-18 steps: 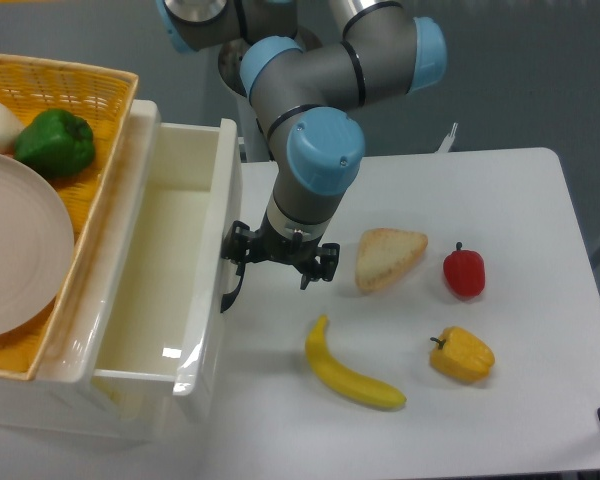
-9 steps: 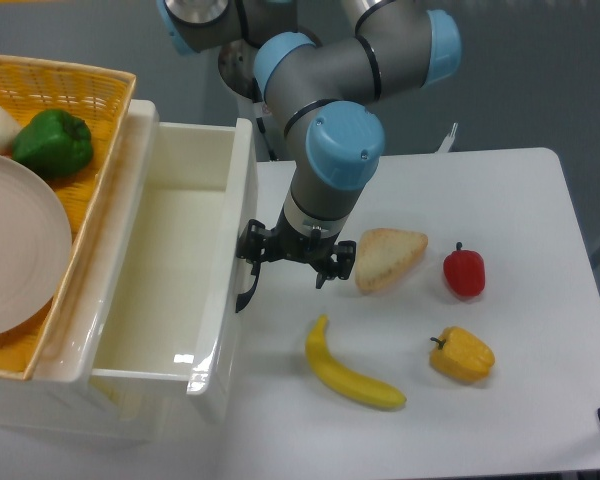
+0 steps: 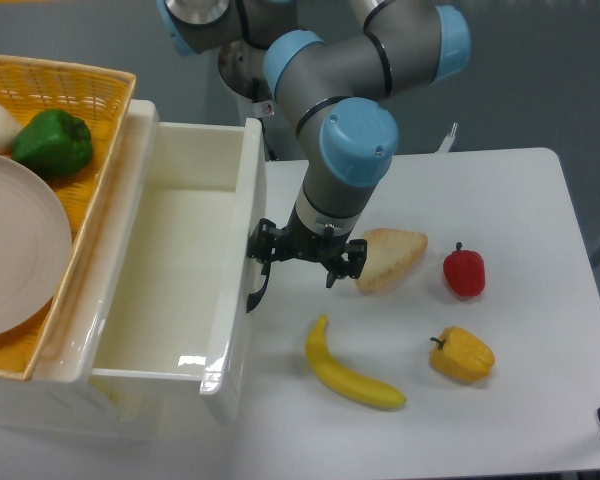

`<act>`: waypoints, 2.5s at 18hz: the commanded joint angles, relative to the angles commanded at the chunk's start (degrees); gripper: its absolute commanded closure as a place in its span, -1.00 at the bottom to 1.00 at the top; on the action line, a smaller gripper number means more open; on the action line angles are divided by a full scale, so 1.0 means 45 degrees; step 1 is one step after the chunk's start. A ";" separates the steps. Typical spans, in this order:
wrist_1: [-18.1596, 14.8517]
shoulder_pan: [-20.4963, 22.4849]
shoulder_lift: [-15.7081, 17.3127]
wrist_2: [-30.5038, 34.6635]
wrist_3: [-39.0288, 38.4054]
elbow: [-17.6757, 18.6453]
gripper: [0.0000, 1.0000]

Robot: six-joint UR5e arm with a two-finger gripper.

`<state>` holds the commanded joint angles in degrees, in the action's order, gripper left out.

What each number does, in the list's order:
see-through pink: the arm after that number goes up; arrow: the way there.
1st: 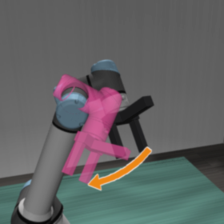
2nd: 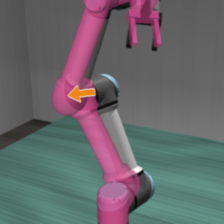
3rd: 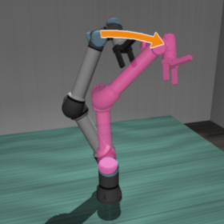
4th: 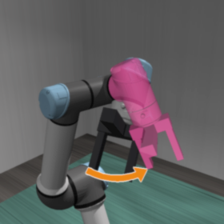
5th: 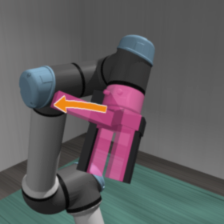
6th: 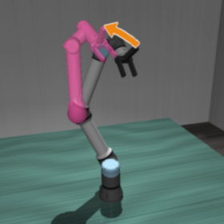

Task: Slide open the top white drawer

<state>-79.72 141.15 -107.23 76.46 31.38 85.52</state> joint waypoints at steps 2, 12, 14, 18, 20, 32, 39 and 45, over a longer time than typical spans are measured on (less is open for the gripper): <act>0.0000 0.0059 -0.0058 0.0020 0.0000 -0.0039 -1.00; 0.0039 0.0156 -0.0176 0.0156 0.0000 -0.0098 -1.00; 0.0039 0.0254 -0.0156 0.0137 0.0000 -0.0098 -1.00; 0.0039 0.0429 -0.0156 -0.0077 -0.0039 -0.0078 -1.00; 0.0039 0.0488 -0.0156 -0.0467 -0.0058 -0.0059 -1.00; 0.0039 0.0977 -0.0176 -0.2246 -0.0410 0.0058 -1.00; 0.0117 0.1172 -0.0176 -0.2520 -0.0410 -0.0039 -1.00; 0.1247 0.1776 -0.0078 -0.2403 0.0389 -0.0410 -1.00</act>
<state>-74.10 149.14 -107.58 65.65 33.13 83.67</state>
